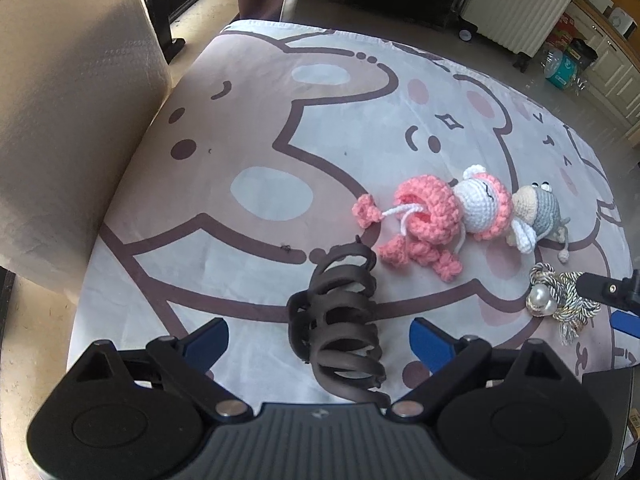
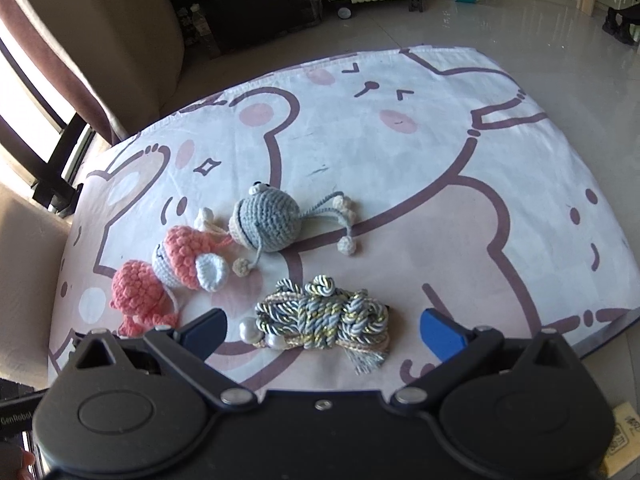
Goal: Organize objects
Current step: 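Move the right tool toward the twisted rope toy, then close the left gripper on the brown claw clip while the right gripper grasps the rope toy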
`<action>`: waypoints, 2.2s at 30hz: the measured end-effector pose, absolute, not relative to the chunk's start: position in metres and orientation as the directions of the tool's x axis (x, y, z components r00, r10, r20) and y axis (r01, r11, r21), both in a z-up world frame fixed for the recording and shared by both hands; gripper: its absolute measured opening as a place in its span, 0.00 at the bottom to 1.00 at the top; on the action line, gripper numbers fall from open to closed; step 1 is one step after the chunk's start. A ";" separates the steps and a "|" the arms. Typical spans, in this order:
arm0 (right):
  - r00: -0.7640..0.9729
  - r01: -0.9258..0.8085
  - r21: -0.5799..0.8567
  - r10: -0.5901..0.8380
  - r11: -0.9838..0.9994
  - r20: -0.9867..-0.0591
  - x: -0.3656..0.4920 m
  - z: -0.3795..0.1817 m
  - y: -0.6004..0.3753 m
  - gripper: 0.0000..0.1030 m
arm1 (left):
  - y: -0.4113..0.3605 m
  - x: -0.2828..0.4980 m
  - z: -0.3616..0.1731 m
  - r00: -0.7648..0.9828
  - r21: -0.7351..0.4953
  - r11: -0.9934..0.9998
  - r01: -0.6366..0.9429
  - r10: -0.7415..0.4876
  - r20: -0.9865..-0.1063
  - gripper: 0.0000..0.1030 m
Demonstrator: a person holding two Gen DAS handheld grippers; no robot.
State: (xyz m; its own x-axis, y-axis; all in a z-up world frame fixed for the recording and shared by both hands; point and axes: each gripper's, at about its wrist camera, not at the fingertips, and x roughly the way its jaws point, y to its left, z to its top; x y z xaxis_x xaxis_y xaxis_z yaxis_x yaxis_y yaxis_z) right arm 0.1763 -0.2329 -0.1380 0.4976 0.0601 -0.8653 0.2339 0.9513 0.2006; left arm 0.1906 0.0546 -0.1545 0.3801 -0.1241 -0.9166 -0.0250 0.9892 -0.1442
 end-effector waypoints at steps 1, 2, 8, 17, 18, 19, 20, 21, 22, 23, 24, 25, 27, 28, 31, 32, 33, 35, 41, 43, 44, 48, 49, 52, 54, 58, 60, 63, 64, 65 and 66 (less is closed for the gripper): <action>0.492 0.239 0.203 0.062 0.950 -0.868 0.179 -0.142 -0.233 1.00 | 0.055 0.191 -0.157 0.381 -0.149 0.988 -0.025 -0.129 -0.916 0.93; 0.486 0.243 0.204 0.063 0.948 -0.871 0.182 -0.145 -0.232 1.00 | 0.055 0.193 -0.159 0.381 -0.154 0.988 -0.026 -0.133 -0.915 0.90; 0.448 0.258 0.202 0.068 0.945 -0.891 0.194 -0.164 -0.227 1.00 | 0.057 0.198 -0.173 0.356 -0.167 0.985 -0.042 -0.141 -0.924 0.81; 0.426 0.288 0.207 0.068 0.935 -0.902 0.205 -0.178 -0.224 1.00 | 0.053 0.202 -0.182 0.353 -0.149 0.988 -0.037 -0.126 -0.927 0.75; 0.423 0.289 0.206 0.068 0.935 -0.903 0.206 -0.178 -0.224 1.00 | 0.052 0.203 -0.182 0.353 -0.147 0.988 -0.036 -0.125 -0.927 0.74; 0.421 0.289 0.206 0.069 0.935 -0.904 0.206 -0.179 -0.224 1.00 | 0.051 0.203 -0.181 0.353 -0.145 0.989 -0.033 -0.124 -0.927 0.72; 0.421 0.290 0.208 0.071 0.934 -0.904 0.207 -0.180 -0.224 1.00 | 0.050 0.204 -0.181 0.354 -0.143 0.989 -0.029 -0.124 -0.927 0.69; 0.420 0.291 0.210 0.073 0.933 -0.905 0.207 -0.180 -0.224 1.00 | 0.048 0.204 -0.181 0.353 -0.140 0.990 -0.024 -0.122 -0.928 0.68; 0.417 0.290 0.213 0.077 0.933 -0.906 0.207 -0.180 -0.225 1.00 | 0.046 0.204 -0.180 0.353 -0.136 0.991 -0.019 -0.121 -0.928 0.64; 0.415 0.288 0.216 0.081 0.933 -0.906 0.207 -0.181 -0.226 1.00 | 0.043 0.204 -0.180 0.354 -0.133 0.991 -0.012 -0.120 -0.928 0.59; 0.416 0.281 0.216 0.084 0.935 -0.906 0.206 -0.181 -0.226 1.00 | 0.041 0.204 -0.179 0.354 -0.130 0.992 -0.006 -0.119 -0.927 0.55; 0.417 0.272 0.216 0.088 0.938 -0.905 0.206 -0.181 -0.226 0.99 | 0.039 0.203 -0.178 0.355 -0.127 0.992 0.001 -0.119 -0.927 0.53; 0.423 0.257 0.215 0.090 0.942 -0.902 0.204 -0.180 -0.225 0.98 | 0.035 0.203 -0.178 0.356 -0.109 0.994 0.007 -0.104 -0.929 0.53; 0.428 0.253 0.217 0.092 0.943 -0.899 0.203 -0.180 -0.225 0.97 | 0.033 0.202 -0.177 0.358 -0.102 0.995 0.011 -0.100 -0.928 0.53; 0.437 0.250 0.227 0.100 0.941 -0.894 0.200 -0.178 -0.228 0.94 | 0.032 0.201 -0.176 0.361 -0.099 0.995 0.013 -0.097 -0.927 0.51; 0.439 0.248 0.231 0.103 0.941 -0.893 0.200 -0.177 -0.229 0.93 | 0.032 0.200 -0.176 0.363 -0.101 0.995 0.014 -0.099 -0.927 0.51; 0.439 0.245 0.233 0.107 0.941 -0.892 0.199 -0.176 -0.229 0.93 | 0.032 0.200 -0.175 0.363 -0.102 0.995 0.014 -0.100 -0.926 0.50; 0.440 0.233 0.236 0.114 0.944 -0.891 0.198 -0.175 -0.230 0.91 | 0.032 0.199 -0.173 0.364 -0.103 0.995 0.017 -0.102 -0.926 0.49; 0.443 0.232 0.251 0.128 0.940 -0.888 0.189 -0.167 -0.234 0.73 | 0.029 0.193 -0.169 0.358 -0.113 0.993 0.032 -0.117 -0.926 0.46; 0.442 0.216 0.249 0.132 0.944 -0.887 0.185 -0.164 -0.233 0.72 | 0.028 0.190 -0.168 0.357 -0.117 0.993 0.037 -0.122 -0.926 0.46; 0.442 0.210 0.248 0.134 0.946 -0.887 0.183 -0.163 -0.233 0.71 | 0.027 0.188 -0.167 0.356 -0.119 0.992 0.039 -0.125 -0.926 0.46; 0.444 0.214 0.261 0.144 0.941 -0.885 0.176 -0.158 -0.235 0.65 | 0.025 0.183 -0.161 0.358 -0.121 0.992 0.047 -0.130 -0.925 0.46; 0.442 0.213 0.263 0.147 0.941 -0.885 0.174 -0.156 -0.236 0.62 | 0.024 0.182 -0.158 0.360 -0.120 0.992 0.050 -0.130 -0.924 0.46; 0.444 0.214 0.270 0.153 0.939 -0.883 0.168 -0.152 -0.237 0.57 | 0.021 0.179 -0.151 0.365 -0.119 0.991 0.055 -0.131 -0.922 0.46; 0.446 0.209 0.272 0.156 0.939 -0.881 0.165 -0.149 -0.238 0.51 | 0.019 0.177 -0.148 0.365 -0.123 0.991 0.058 -0.136 -0.921 0.46; 0.446 0.183 0.264 0.160 0.947 -0.881 0.156 -0.143 -0.236 0.45 | 0.015 0.170 -0.144 0.358 -0.128 0.990 0.067 -0.144 -0.923 0.46; 0.440 0.173 0.270 0.171 0.947 -0.882 0.151 -0.142 -0.235 0.44 | 0.014 0.167 -0.141 0.356 -0.129 0.989 0.068 -0.145 -0.923 0.46; 0.433 0.157 0.275 0.184 0.949 -0.882 0.143 -0.139 -0.234 0.43 | 0.012 0.162 -0.136 0.357 -0.128 0.989 0.072 -0.146 -0.923 0.46; 0.430 0.153 0.278 0.189 0.948 -0.883 0.141 -0.138 -0.233 0.43 | 0.011 0.160 -0.134 0.356 -0.128 0.989 0.074 -0.146 -0.923 0.46; 0.429 0.150 0.280 0.193 0.948 -0.883 0.138 -0.137 -0.232 0.43 | 0.010 0.158 -0.133 0.356 -0.127 0.989 0.077 -0.146 -0.923 0.46; 0.428 0.147 0.279 0.194 0.949 -0.883 0.136 -0.136 -0.232 0.43 | 0.009 0.157 -0.131 0.355 -0.126 0.989 0.081 -0.147 -0.923 0.46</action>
